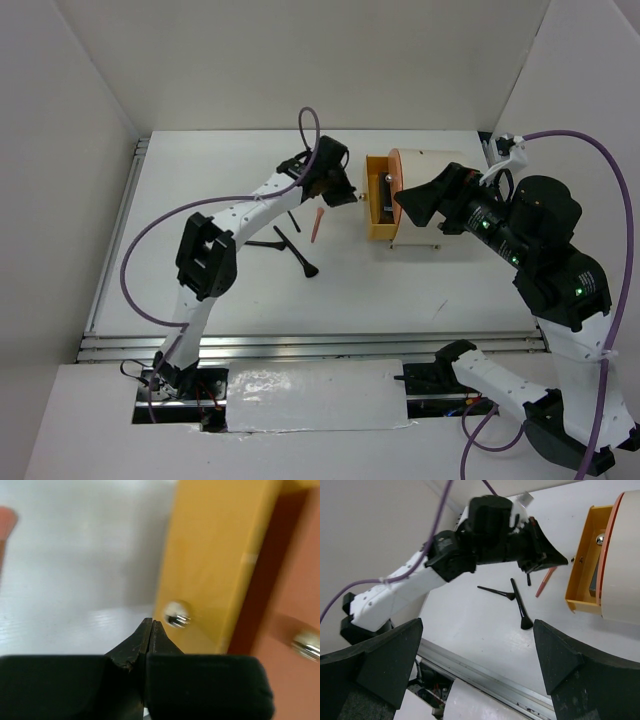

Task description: Organize the makeup

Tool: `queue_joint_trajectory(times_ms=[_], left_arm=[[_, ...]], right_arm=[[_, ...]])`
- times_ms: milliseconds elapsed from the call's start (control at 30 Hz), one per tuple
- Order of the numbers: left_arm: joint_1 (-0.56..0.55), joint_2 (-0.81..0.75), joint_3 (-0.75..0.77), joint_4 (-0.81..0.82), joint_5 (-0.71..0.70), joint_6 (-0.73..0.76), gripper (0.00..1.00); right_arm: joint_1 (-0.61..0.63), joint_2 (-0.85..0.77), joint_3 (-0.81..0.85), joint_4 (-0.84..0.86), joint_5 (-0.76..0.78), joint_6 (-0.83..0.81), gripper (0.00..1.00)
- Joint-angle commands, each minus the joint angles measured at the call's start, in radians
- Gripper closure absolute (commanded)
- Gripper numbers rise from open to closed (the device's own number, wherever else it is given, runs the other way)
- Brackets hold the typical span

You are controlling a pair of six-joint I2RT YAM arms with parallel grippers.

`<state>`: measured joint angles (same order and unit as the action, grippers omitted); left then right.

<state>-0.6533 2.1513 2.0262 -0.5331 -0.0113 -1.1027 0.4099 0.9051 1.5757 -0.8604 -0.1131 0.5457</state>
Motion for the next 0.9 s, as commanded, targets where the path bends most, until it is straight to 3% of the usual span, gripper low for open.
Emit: queue_joint_trajectory(times_ms=[0, 300, 667, 867], left_arm=[[-0.005, 0.048, 0.019, -0.024, 0.028, 0.021, 0.94], [-0.005, 0.087, -0.026, 0.295, 0.238, 0.033, 0.81], [-0.012, 0.200, 0.054, 0.372, 0.330, -0.011, 0.69], [-0.022, 0.226, 0.060, 0.458, 0.376, -0.052, 0.67]], right_arm=[[0.007, -0.009, 0.001, 0.024, -0.002, -0.001, 0.00], [0.012, -0.011, -0.005, 0.026, 0.006, -0.003, 0.00], [0.010, -0.008, -0.019, 0.035, 0.010, -0.006, 0.00], [0.012, -0.005, -0.026, 0.040, 0.016, -0.009, 0.00]])
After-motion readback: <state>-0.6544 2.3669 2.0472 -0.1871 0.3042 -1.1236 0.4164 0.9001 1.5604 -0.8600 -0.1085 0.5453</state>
